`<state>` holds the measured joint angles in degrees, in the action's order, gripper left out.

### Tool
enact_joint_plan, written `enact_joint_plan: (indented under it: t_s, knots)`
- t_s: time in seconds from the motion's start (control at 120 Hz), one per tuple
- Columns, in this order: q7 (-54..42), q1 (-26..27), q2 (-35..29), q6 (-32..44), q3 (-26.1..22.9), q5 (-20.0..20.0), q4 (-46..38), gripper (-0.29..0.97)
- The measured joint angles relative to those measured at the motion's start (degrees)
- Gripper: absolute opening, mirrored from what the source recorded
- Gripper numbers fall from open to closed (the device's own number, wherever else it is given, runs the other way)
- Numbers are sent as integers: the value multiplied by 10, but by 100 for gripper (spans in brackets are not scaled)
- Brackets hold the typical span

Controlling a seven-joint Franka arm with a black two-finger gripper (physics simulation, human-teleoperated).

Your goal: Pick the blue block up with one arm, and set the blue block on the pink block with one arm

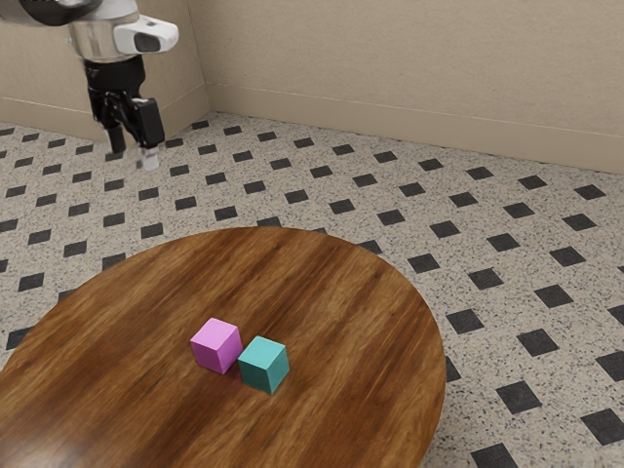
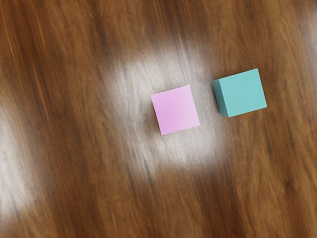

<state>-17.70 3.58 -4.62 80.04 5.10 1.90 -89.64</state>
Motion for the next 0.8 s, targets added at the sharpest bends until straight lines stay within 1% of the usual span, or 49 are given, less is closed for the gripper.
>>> enact_joint_plan:
  t_s: [0.125, 0.192, 0.217, 0.25, 0.325, 0.383, 0.483, 0.583, 0.717, 0.8]
  knots:
    - [10, -2, 5, 7, 0, 0, 5, 68]
    - [15, -3, -7, -6, -2, 1, 1, 68]
    - [16, -6, -14, -9, -8, 1, -12, 68]
    - [13, -6, -34, -2, -15, 2, -54, 68]
    - [-27, -2, -90, 70, -43, -5, -201, 68]
    - [-66, 3, -97, 130, -72, -9, -259, 68]
    - [-139, 4, -77, 184, -107, -13, -290, 68]
    - [-225, 4, -67, 283, -128, -19, -352, 68]
    - [-326, 4, -28, 372, -136, -24, -369, 68]
    - [-379, -2, 0, 411, -136, -47, -372, 68]
